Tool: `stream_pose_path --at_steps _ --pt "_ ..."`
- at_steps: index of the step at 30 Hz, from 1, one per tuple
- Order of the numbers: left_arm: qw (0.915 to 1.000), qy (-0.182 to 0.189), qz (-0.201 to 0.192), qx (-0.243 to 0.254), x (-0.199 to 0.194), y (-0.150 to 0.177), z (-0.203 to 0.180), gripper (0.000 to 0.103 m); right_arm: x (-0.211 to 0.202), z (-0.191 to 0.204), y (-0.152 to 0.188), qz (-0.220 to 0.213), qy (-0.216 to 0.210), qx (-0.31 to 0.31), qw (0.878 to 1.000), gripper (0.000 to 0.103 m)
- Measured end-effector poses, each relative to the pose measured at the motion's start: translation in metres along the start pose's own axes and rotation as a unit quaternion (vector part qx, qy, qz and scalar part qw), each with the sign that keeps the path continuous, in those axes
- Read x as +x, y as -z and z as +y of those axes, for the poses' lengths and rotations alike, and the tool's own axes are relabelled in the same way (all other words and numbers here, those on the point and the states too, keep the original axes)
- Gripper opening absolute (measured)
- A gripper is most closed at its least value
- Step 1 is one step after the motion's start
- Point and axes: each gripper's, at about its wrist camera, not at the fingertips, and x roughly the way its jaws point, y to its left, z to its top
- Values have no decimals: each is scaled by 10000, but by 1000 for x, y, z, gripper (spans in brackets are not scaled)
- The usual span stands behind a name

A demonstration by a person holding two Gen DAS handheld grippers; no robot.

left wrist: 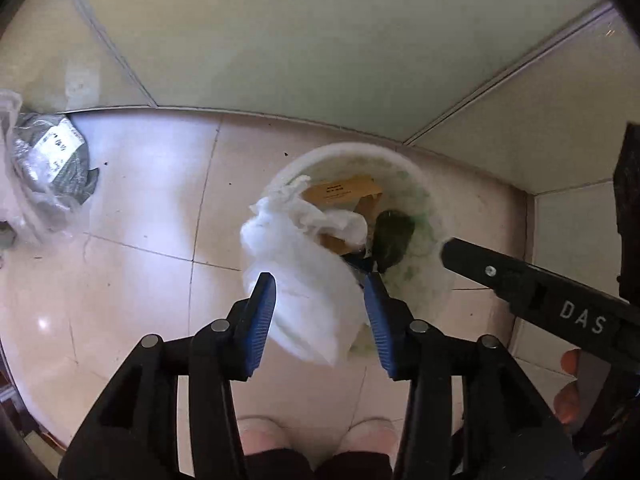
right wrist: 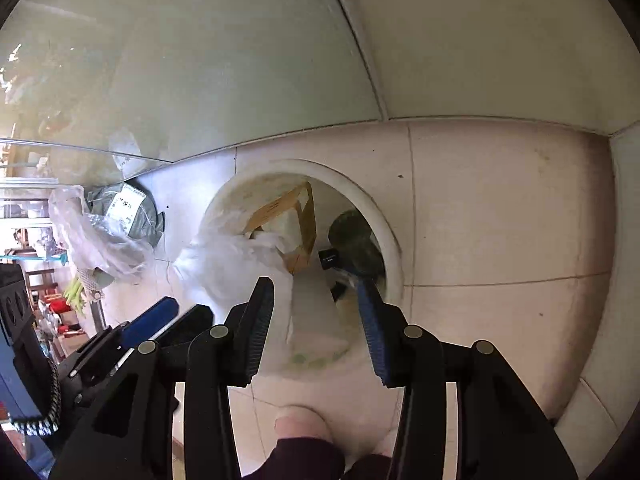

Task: Collect trash
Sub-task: 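Open the left tool over the bin while the right tool drops the green bottle in, then raise both tools back up to the counter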

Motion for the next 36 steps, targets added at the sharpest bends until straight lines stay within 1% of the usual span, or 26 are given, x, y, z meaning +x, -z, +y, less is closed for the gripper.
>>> stream_pose_path --at_steps 4,9,15,18,23,27,30,34,36 --pt "9998 84 -10 -169 -45 0 0 45 -53 12 9 -95 117 -77 9999 40" --pt "9997 108 -136 -160 -133 -3 -12 45 -138 40 22 -301 163 -101 9994 40" --pt "9989 255 -401 32 -263 -6 -34 45 -258 81 40 -666 -29 7 9978 40" --pt "9974 262 -640 199 -337 -6 -47 45 -318 105 49 -907 -125 38 9958 40" --pt "9930 262 -1098 340 -445 -9 -57 45 -417 142 62 -1428 -206 -44 9895 40" --pt "9881 270 -1455 422 -522 -16 -61 45 -476 168 68 -1859 -177 -145 9823 40" --pt "9839 384 -1697 418 -566 -23 -61 45 -511 183 70 -2165 -116 -195 9760 40" --pt "9775 463 -1984 540 -616 -30 -63 45 -543 207 71 -2532 31 -203 9672 40" --pt "9747 463 -2097 618 -633 -35 -62 45 -559 217 71 -2719 135 -214 9620 40"
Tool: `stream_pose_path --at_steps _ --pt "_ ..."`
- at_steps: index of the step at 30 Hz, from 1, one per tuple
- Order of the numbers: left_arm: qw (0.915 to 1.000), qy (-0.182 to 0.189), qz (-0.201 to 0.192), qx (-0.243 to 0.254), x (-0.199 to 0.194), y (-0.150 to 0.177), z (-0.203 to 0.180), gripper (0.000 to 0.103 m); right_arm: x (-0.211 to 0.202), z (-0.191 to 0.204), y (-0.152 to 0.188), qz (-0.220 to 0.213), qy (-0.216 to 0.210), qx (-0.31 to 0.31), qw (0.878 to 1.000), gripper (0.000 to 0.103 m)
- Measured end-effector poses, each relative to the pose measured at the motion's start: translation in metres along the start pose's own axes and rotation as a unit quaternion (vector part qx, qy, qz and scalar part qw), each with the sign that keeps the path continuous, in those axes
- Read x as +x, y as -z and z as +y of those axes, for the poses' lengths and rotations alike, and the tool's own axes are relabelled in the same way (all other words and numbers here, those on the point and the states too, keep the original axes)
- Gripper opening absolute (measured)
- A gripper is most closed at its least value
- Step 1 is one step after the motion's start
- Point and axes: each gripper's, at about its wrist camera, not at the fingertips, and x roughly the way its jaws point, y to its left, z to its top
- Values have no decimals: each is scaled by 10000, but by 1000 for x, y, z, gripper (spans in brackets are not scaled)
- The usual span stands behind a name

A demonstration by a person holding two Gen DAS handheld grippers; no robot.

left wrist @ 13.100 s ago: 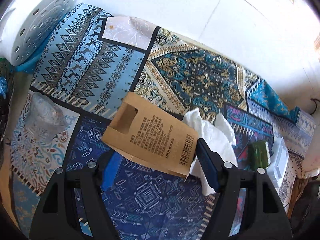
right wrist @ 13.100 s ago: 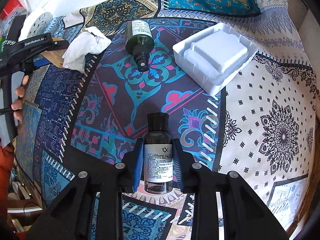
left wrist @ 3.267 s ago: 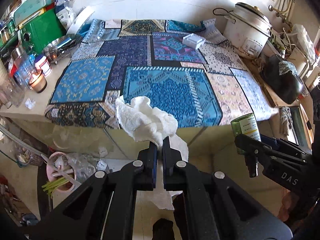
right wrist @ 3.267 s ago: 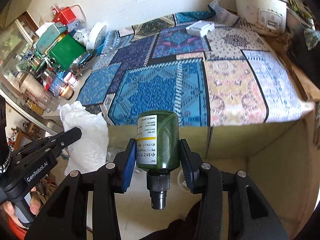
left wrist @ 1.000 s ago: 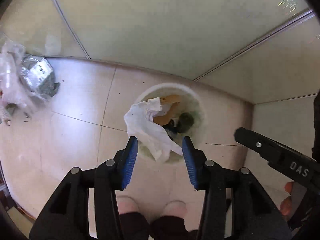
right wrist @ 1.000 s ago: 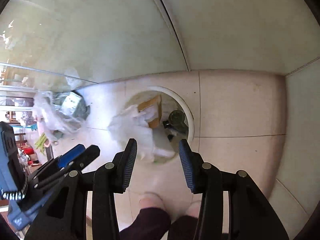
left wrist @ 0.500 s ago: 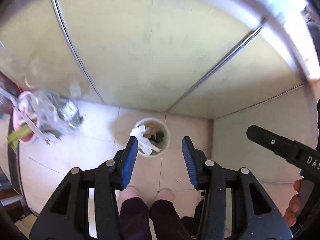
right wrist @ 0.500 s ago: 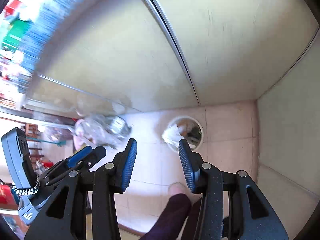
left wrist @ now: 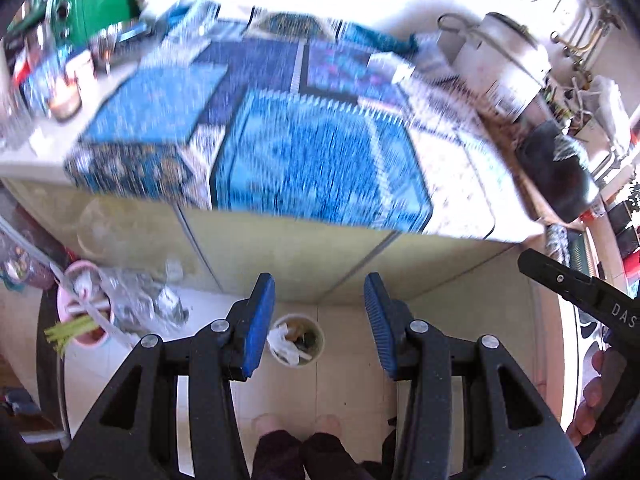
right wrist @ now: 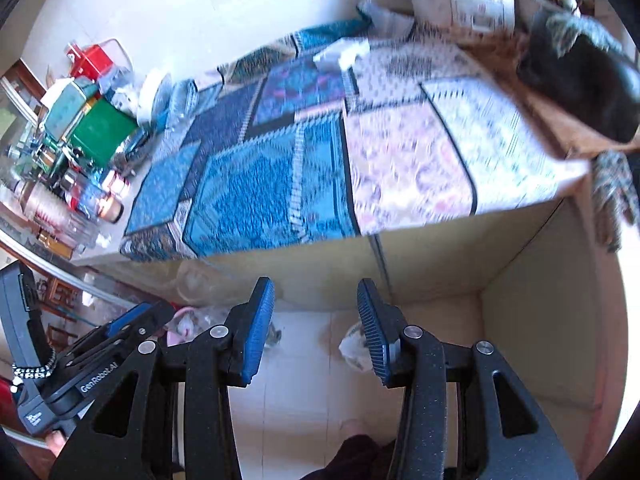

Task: Collect trash
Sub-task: 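Raise both tools back up to the counter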

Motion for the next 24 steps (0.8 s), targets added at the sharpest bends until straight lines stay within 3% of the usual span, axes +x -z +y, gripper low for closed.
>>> stream_pose_path --at_steps 10,17,22,24 --pt "9984 -133 -524 190 -20 -72 -15 45 -34 -12 -74 -530 -2 -67 9986 40" --pt "9961 -353 -805 -24 14 -145 -30 45 -6 -33 -147 -590 -212 -284 9976 40" --pt "9964 -475 -558 -424 52 -198 -39 45 21 -44 -215 -331 -195 -712 9967 40" --pt "9943 -641 -663 -544 61 -215 -40 45 29 -50 -238 -321 -251 -827 9957 41"
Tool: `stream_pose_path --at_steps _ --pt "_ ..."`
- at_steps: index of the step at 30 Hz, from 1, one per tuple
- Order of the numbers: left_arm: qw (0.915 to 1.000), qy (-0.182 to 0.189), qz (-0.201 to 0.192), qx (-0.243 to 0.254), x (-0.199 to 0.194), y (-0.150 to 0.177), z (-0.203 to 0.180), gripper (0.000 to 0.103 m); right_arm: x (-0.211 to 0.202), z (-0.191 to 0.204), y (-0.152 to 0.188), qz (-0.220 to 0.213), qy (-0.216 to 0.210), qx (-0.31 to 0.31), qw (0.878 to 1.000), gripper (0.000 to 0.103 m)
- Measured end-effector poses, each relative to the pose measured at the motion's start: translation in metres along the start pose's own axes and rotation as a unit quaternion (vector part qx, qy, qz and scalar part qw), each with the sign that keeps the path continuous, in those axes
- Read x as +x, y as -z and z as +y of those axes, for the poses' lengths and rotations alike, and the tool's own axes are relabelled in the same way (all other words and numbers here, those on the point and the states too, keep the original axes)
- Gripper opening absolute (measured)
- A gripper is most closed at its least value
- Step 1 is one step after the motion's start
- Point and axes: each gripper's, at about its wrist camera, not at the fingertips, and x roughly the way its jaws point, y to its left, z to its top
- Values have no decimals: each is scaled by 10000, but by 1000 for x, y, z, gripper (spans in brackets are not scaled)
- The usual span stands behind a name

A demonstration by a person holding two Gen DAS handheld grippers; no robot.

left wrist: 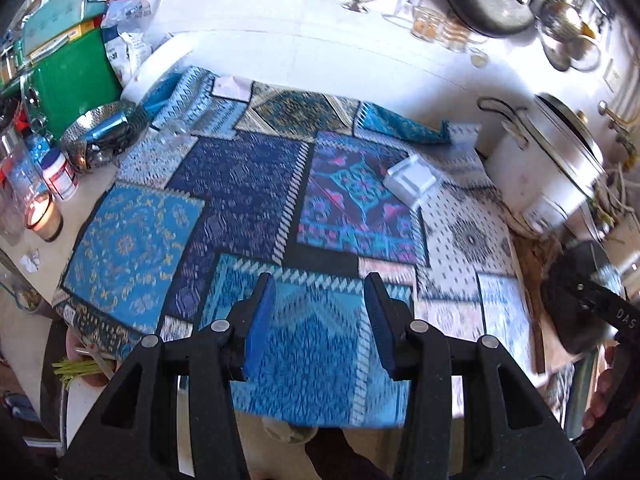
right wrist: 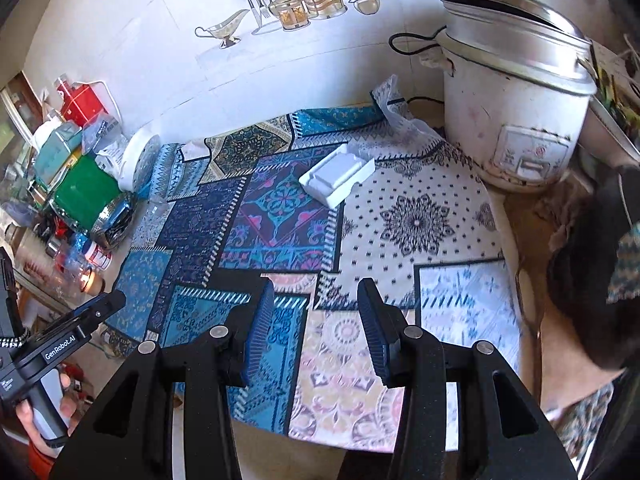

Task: Collect trash
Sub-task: 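Raise both tools back up to the counter, then grasp the clear plastic cup with the left tool while the right tool grasps the white plastic tray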

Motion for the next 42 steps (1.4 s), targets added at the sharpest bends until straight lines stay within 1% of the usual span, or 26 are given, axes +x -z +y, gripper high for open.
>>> stream_pose_path --at_steps 2,4,6,9,11,12,13,14,16,17,19,22,23,26,29,30,32,34,37,38,40,42 --pt "9997 -58 -44 -240 13 -12 1 50 15 -11 -19 58 19 -104 9999 46" --pt "9990 -55 20 -446 29 -24 3 50 35 -21 -35 161 83 -84 9998 46" --pt "9987 -226 91 -458 41 -35 4 50 55 -31 -47 302 -16 63 9995 46" --pt "9978 -492 62 -447 56 -53 12 52 85 -37 -61 487 -159 253 9984 46" --pt "9967 -656 37 -480 65 -63 23 62 104 -36 -67 607 -107 288 9977 46" --pt "9960 -738 48 -499 72 -69 30 65 113 -36 -71 667 -64 318 9972 46" --pt "9957 -774 80 -512 78 -74 37 68 124 -35 -74 738 -14 385 9965 46" --pt "9955 -785 111 -525 84 -80 45 70 131 -34 -76 786 20 451 9959 46" --pt "9951 -805 145 -557 98 -93 63 72 149 -29 -80 865 120 629 9942 51" --pt "9948 -826 161 -580 105 -101 74 75 156 -26 -81 869 203 728 9933 56" --pt "9943 -820 174 -652 122 -117 100 80 167 -22 -85 836 360 925 9915 58" --pt "9930 -800 214 -842 146 -141 141 80 180 -11 -90 831 537 1264 9870 61" --pt "9917 -797 234 -980 156 -148 157 80 183 -7 -91 798 572 1397 9853 65" --pt "9850 -879 388 -1435 185 -164 197 80 195 0 -98 735 703 1621 9815 67" --pt "9787 -864 504 -1791 209 -173 223 80 202 3 -103 717 836 1740 9786 67" --pt "9779 -875 505 -1830 215 -175 227 80 205 3 -103 716 871 1753 9780 67" --pt "9764 -1040 506 -1825 227 -180 232 80 209 1 -104 747 964 1774 9765 67" --pt "9731 -1222 504 -1885 237 -185 237 80 215 -4 -106 801 1057 1824 9742 68" --pt "9659 -1347 517 -2151 250 -189 247 80 226 -12 -108 860 1154 1978 9696 68" --pt "9648 -1348 510 -2198 253 -190 248 80 231 -14 -110 885 1191 2052 9674 68" --pt "9662 -1441 420 -2094 256 -194 244 80 238 -20 -113 884 1226 2241 9628 68" --pt "9689 -1551 381 -1893 261 -198 238 75 243 -21 -117 819 1225 2373 9602 68"
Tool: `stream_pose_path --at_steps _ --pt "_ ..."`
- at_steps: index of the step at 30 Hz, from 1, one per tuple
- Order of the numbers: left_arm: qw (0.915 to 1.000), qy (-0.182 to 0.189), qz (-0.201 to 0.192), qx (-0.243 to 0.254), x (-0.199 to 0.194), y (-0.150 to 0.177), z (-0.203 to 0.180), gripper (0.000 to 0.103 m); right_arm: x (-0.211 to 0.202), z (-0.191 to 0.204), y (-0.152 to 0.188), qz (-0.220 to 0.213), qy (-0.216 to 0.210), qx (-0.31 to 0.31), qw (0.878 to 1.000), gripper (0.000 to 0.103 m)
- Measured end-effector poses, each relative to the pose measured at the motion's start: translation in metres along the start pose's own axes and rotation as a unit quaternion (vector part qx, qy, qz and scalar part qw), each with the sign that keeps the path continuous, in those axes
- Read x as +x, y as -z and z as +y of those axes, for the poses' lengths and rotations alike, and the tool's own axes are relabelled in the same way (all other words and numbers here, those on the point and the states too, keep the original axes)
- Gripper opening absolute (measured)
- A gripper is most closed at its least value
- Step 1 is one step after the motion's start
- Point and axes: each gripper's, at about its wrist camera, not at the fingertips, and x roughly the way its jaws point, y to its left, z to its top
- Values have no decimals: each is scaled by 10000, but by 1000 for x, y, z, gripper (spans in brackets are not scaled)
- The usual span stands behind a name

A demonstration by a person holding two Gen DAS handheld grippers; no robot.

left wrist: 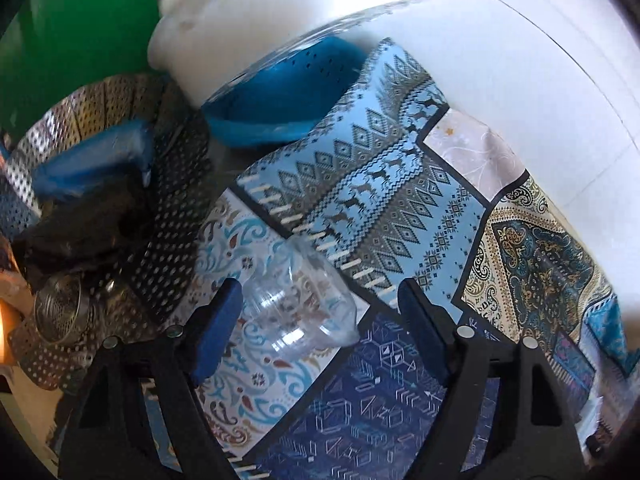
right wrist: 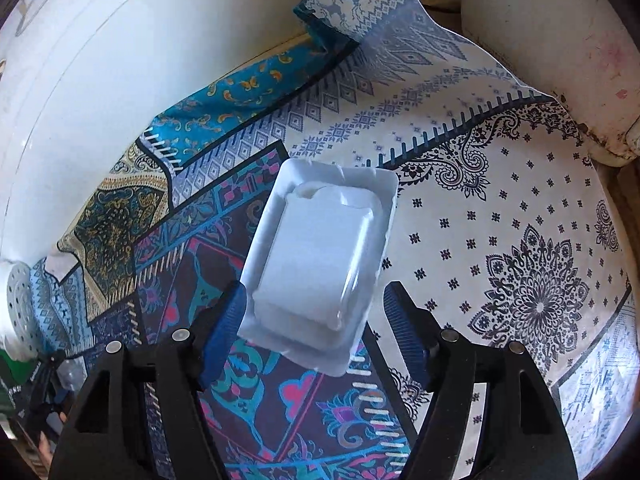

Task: Collect trash
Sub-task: 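Grasp the clear plastic cup with the left tool while the right tool grasps the white plastic tray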

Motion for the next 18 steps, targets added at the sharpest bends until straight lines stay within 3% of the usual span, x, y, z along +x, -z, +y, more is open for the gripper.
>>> stream_pose_path --at_steps 3,5,9,13,18 --pt "9998 -119 61 171 10 -1 -9 59 7 8 -8 -40 41 23 10000 68" --pt "9997 -96 158 179 17 -2 -11 42 13 16 -12 12 104 -43 9999 68" --pt "9997 -59 121 212 23 -1 -13 42 15 30 -12 -16 102 -182 9998 68" --pt "9982 268 53 540 8 8 -26 42 9 42 -9 -97 112 -390 9991 70" --pt "9903 718 -45 1190 -20 28 -48 42 9 53 -6 -242 331 -531 9977 84"
